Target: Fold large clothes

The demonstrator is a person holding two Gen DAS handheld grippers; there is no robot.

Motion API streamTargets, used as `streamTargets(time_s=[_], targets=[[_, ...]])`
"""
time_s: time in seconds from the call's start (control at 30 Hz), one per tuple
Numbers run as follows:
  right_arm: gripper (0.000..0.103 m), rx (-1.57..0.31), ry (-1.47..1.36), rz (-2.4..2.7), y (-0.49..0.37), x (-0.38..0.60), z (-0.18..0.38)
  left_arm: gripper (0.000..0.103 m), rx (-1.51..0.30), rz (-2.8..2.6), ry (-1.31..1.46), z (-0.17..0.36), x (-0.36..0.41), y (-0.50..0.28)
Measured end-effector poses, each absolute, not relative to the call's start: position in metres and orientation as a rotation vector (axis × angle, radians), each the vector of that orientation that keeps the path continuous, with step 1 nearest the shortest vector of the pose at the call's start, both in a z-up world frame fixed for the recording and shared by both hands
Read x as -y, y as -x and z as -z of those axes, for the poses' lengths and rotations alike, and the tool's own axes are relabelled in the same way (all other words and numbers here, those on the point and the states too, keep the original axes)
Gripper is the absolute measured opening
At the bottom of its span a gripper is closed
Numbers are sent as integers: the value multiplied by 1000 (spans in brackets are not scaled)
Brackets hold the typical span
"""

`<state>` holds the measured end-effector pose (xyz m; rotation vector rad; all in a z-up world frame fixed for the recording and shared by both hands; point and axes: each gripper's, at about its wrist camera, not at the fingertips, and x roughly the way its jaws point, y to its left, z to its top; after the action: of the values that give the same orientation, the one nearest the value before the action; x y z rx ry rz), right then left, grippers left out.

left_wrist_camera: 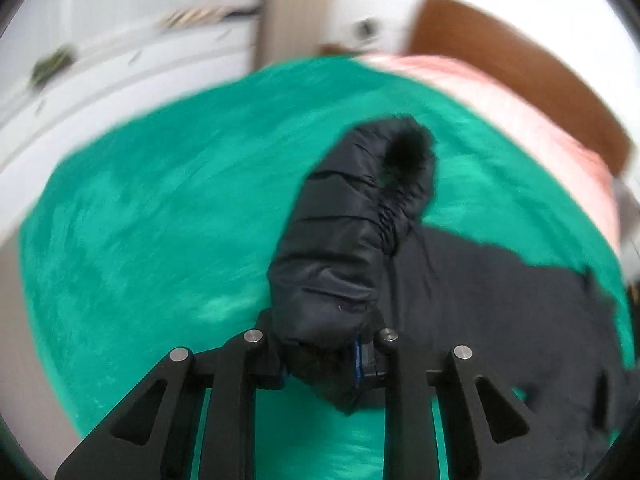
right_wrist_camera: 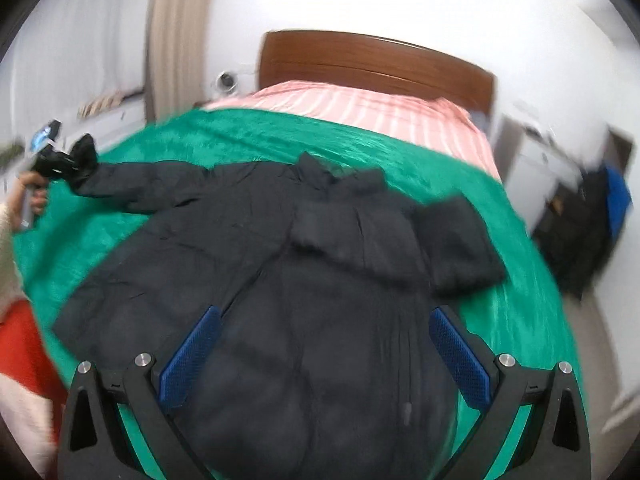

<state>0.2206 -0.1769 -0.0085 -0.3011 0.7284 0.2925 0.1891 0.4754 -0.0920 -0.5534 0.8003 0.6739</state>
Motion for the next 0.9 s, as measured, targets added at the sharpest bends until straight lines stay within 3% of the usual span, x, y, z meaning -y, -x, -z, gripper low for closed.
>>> streamTargets(time_s=[0.1,0.3,0.33,0.4,0.43,0.57,0.77,0.9], targets=[[103,-766,469,-376,-292,133,43,20,-847,-693,645,135,-493,-177],[101,-898,757,-272,-401,86,138,21,-874,-708,524,147,-478,-174],[92,-916,728,-251,-409,90,141,21,-882,-704,506,148,-477,-176],[48,-925,598,-193,-418,107,129,24,-899,-691,441,147,-474,-182],[37,-900,556,-149,-418,118,118,27,-906,-693,412,147,-471,-182],[30,-745,383,-18,-403,195,37,66,-931,-781,328,137,-464,-173],[29,-628,134,286,-340,387,-64,74,-855,-746,347,95,-447,-141],[28,-661,15,519,-282,504,-65,80,-805,-704,340,74,-417,-117]])
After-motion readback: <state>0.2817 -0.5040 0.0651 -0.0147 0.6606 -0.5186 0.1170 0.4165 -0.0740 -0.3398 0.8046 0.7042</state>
